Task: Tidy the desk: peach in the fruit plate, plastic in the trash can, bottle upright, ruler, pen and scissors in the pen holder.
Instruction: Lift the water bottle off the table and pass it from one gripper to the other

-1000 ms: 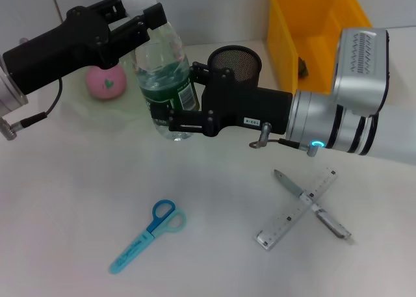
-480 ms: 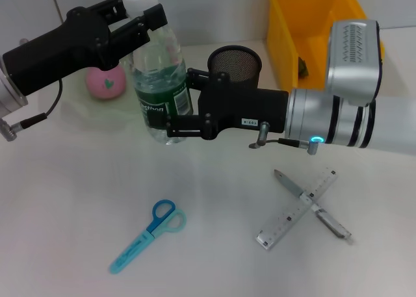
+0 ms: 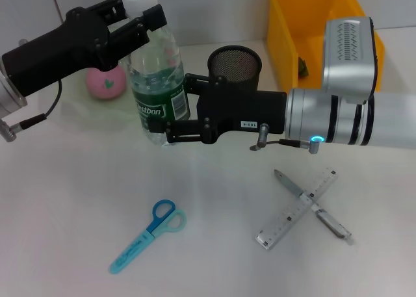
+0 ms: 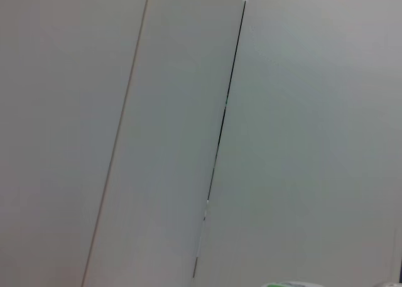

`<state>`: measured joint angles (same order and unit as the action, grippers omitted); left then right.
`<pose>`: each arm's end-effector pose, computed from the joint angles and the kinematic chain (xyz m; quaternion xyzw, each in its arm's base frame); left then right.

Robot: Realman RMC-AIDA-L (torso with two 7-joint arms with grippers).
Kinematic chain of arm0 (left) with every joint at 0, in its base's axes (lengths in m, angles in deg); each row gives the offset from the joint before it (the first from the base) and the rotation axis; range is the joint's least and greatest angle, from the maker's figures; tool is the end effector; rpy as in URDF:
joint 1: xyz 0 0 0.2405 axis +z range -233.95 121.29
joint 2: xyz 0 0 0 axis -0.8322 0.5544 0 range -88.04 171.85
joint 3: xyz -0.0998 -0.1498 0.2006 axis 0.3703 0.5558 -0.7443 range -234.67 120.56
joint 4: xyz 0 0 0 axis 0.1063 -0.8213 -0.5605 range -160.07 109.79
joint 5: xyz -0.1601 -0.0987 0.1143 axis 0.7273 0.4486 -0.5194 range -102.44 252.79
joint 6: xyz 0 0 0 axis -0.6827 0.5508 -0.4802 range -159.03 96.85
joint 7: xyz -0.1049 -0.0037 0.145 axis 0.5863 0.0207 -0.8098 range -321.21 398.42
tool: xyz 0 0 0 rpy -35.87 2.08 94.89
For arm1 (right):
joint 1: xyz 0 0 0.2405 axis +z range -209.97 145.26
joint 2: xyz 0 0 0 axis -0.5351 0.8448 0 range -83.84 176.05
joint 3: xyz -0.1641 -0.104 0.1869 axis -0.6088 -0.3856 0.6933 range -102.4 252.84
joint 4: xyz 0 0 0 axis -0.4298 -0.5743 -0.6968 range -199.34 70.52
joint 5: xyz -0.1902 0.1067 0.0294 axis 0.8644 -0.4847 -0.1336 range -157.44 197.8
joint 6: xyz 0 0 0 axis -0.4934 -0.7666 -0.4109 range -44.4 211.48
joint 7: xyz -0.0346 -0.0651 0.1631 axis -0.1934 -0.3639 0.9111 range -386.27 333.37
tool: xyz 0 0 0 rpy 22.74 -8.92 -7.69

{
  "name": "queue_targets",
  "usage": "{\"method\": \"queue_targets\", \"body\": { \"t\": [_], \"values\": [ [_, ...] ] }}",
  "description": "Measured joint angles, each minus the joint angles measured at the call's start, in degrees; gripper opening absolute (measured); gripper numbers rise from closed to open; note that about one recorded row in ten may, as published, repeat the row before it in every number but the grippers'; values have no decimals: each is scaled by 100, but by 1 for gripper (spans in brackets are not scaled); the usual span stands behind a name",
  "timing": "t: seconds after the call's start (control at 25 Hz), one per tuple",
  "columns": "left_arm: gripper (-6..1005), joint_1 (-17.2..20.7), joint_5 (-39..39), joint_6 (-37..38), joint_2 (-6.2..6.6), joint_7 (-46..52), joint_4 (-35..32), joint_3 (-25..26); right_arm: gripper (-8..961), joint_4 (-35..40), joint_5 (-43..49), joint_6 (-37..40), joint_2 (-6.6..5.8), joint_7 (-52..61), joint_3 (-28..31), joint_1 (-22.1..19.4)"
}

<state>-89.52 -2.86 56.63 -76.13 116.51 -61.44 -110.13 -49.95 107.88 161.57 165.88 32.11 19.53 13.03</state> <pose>-0.1725 0.3954 0.0018 -0.8664 -0.1500 -0.4505 0.1549 0.1668 0.3928 -0.1069 -0.9299 0.1054 0.3320 0.1182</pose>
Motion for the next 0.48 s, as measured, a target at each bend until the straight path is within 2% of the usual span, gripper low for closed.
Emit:
{"method": "queue_targets", "body": {
  "t": [0.48],
  "values": [
    [446,14,0,65,0,-6,0,-1,808,6,33,-118,-8,21,-33,17]
  ]
}}
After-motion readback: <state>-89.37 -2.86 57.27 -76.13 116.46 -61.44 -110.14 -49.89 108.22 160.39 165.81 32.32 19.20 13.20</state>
